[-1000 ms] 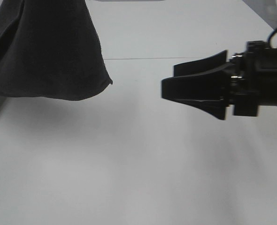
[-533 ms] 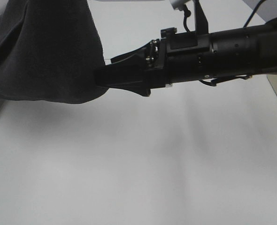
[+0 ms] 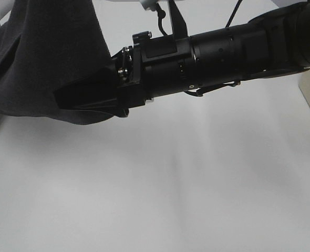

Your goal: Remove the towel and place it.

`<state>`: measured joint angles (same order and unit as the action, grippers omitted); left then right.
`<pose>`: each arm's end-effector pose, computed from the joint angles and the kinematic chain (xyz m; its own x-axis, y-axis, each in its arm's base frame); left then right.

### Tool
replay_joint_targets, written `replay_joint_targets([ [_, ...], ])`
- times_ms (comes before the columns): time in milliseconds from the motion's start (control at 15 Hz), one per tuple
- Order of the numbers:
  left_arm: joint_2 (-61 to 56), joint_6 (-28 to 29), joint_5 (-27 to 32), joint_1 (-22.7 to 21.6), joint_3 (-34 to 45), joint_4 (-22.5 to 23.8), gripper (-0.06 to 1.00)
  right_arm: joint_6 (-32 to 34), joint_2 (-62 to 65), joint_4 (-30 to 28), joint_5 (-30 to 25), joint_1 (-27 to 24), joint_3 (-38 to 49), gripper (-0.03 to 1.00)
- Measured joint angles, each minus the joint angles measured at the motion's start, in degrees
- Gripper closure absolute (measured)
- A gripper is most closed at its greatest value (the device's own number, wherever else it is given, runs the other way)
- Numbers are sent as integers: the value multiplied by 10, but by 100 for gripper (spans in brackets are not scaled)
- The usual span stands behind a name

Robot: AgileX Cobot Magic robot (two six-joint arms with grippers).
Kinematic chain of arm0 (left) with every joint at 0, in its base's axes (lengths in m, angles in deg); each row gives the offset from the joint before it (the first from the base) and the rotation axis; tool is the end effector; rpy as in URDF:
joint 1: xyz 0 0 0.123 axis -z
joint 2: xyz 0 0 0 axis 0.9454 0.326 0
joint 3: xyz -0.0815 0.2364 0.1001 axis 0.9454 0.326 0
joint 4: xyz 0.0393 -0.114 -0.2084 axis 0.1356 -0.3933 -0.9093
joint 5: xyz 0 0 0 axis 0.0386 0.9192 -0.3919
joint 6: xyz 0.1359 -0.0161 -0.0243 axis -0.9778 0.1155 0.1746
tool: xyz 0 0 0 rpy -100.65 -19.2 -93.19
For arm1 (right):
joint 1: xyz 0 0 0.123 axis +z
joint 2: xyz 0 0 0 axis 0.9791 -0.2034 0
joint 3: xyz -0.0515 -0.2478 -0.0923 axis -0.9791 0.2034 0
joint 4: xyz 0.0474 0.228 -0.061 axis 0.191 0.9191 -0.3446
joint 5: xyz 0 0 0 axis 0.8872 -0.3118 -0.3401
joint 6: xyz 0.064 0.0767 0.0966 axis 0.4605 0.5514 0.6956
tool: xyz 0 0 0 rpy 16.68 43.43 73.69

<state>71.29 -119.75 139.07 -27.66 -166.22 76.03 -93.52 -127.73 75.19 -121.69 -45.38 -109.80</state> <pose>0.2410 -0.2097 0.4426 -0.0039 0.8034 -0.5955 0.7806 0.3746 0.5003 0.2418 0.2868 0.2075 -0.3458 -0.2801 -0.8955 -0.9381 0.1241 0.3235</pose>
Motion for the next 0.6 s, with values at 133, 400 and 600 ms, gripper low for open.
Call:
replay_joint_targets([
  [133, 0, 0, 1, 0, 0, 11, 94, 14, 0, -18, 7, 0, -1, 28],
  [400, 0, 0, 10, 0, 0, 29, 94, 25, 0, -28, 28, 0, -1, 46],
  [600, 0, 0, 14, 0, 0, 32, 94, 25, 0, -29, 45, 0, -1, 64],
])
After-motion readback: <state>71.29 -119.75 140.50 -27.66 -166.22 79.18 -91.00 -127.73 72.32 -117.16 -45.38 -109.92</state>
